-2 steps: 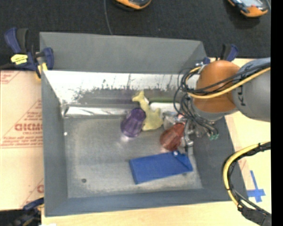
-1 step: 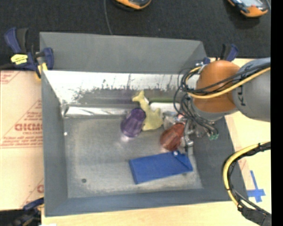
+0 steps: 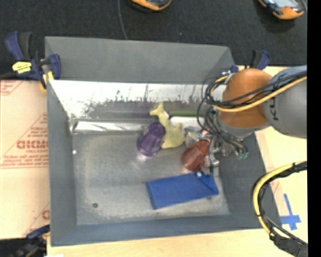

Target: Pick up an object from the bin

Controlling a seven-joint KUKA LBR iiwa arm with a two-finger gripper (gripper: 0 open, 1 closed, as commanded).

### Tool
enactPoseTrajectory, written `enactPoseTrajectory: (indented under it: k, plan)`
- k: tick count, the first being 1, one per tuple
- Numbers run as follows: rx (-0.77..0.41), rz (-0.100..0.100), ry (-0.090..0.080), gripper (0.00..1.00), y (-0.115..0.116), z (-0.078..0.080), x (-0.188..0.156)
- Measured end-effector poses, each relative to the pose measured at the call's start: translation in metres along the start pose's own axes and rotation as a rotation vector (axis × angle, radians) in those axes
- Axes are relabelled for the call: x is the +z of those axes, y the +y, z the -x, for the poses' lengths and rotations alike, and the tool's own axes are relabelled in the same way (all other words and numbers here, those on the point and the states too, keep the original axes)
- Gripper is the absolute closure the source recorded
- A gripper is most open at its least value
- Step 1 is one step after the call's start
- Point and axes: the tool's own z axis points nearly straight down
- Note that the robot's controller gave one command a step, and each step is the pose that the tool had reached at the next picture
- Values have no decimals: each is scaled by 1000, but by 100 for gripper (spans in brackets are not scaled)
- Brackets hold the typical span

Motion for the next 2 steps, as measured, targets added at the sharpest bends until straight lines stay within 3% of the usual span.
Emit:
enactPoseTrajectory:
  k: [2]
  plan:
    - [0, 0, 0, 100, 0, 0, 0]
